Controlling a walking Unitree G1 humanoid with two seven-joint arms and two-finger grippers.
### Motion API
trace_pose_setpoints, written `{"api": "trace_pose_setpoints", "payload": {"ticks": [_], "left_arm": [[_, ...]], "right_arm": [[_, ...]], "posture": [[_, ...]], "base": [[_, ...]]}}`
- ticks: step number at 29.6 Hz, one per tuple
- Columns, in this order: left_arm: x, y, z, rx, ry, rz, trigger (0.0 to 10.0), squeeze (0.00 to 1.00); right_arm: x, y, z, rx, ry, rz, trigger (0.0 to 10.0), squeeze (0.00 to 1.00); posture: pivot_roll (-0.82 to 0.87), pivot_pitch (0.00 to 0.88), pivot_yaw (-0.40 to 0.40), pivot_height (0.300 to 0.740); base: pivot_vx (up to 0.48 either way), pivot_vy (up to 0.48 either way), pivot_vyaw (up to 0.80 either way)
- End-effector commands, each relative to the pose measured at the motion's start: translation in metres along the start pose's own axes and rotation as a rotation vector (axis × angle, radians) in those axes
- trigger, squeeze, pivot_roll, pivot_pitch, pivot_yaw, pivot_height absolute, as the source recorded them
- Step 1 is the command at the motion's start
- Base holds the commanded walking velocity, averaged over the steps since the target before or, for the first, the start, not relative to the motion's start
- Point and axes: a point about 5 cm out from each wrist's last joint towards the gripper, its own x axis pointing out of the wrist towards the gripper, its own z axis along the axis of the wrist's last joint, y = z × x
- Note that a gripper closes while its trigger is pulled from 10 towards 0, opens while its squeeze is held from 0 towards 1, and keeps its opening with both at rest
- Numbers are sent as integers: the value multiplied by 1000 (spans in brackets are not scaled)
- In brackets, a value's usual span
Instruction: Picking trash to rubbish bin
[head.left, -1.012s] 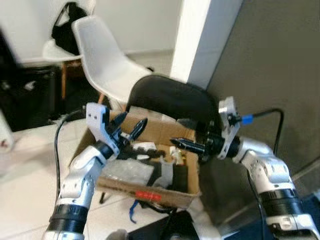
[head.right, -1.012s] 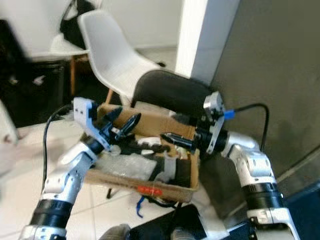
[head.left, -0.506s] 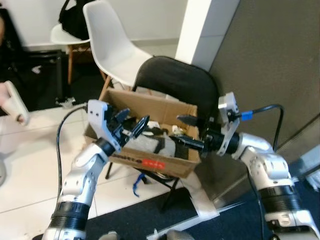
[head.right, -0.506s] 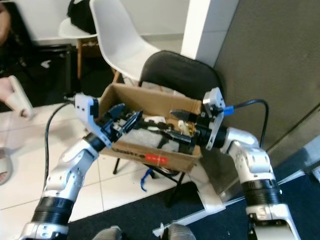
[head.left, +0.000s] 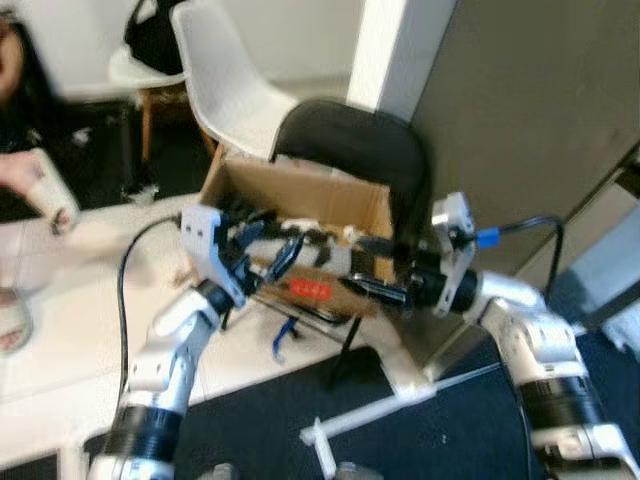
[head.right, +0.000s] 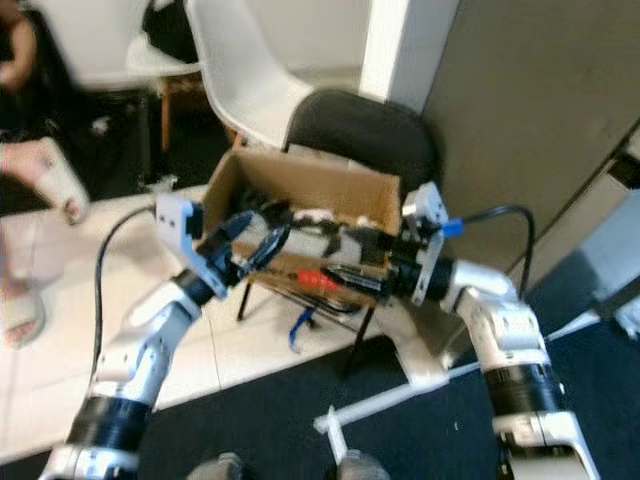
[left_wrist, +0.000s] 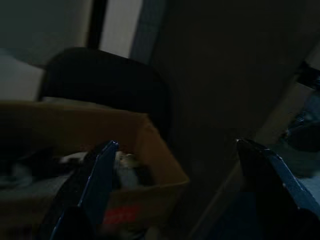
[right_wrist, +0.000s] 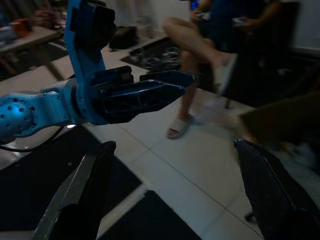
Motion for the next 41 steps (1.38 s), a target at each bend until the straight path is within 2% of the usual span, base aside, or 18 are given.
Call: {"api": "trace_pose_setpoints", "payload": {"ticks": [1,12,17,20,22,27,28,29,30,32,33,41], "left_arm": [[0,-2,-3,5,15,-10,10000,0],[4,-3,-3,10,14,-18,10000,0],[6,-3,-5,10,19,-21,10000,0],[7,-2,-8,12,30,-22,10000,0],[7,-1,-11,57,55,-30,10000,0],[7,-2,-13,79,69,-48,10000,0],[7,-3,-13,80,72,-56,10000,0],[8,-3,-14,81,74,-61,10000,0],[9,-4,-14,84,75,-66,10000,0],[10,-5,-14,86,72,-71,10000,0],[10,-5,-13,88,70,-74,10000,0],[15,-9,-9,105,44,-105,10000,0]], "right_arm": [[-2,-1,0,-14,7,-15,10000,0],[5,-4,0,-14,-19,-53,10000,0],[9,-2,-2,9,-33,-45,10000,0],[16,5,-10,28,-25,-16,10000,0],[19,7,-14,46,-32,-16,10000,0],[23,7,-16,42,-33,-19,9804,0],[25,7,-16,34,-32,-17,7608,0],[25,7,-16,29,-31,-16,7608,0],[27,6,-16,28,-31,-15,3804,0],[28,6,-15,31,-37,-20,3843,0],[29,6,-15,34,-41,-23,10000,0],[33,9,-13,49,-57,11,10000,0]], "posture": [[-27,0,-52,740],[-26,0,-53,740],[-26,0,-53,740],[-29,0,-53,740],[-29,0,-53,740],[-29,0,-53,740],[-29,0,-53,740],[-45,0,-50,740],[-45,0,-50,740],[-45,0,-50,740],[-45,0,-50,740],[-56,0,-47,740]], "base": [[-300,0,0],[-300,0,0],[-302,0,0],[-286,0,0],[0,0,0],[0,0,153],[0,0,769],[0,0,769],[0,0,769],[0,0,769],[0,0,769],[0,0,745]]}}
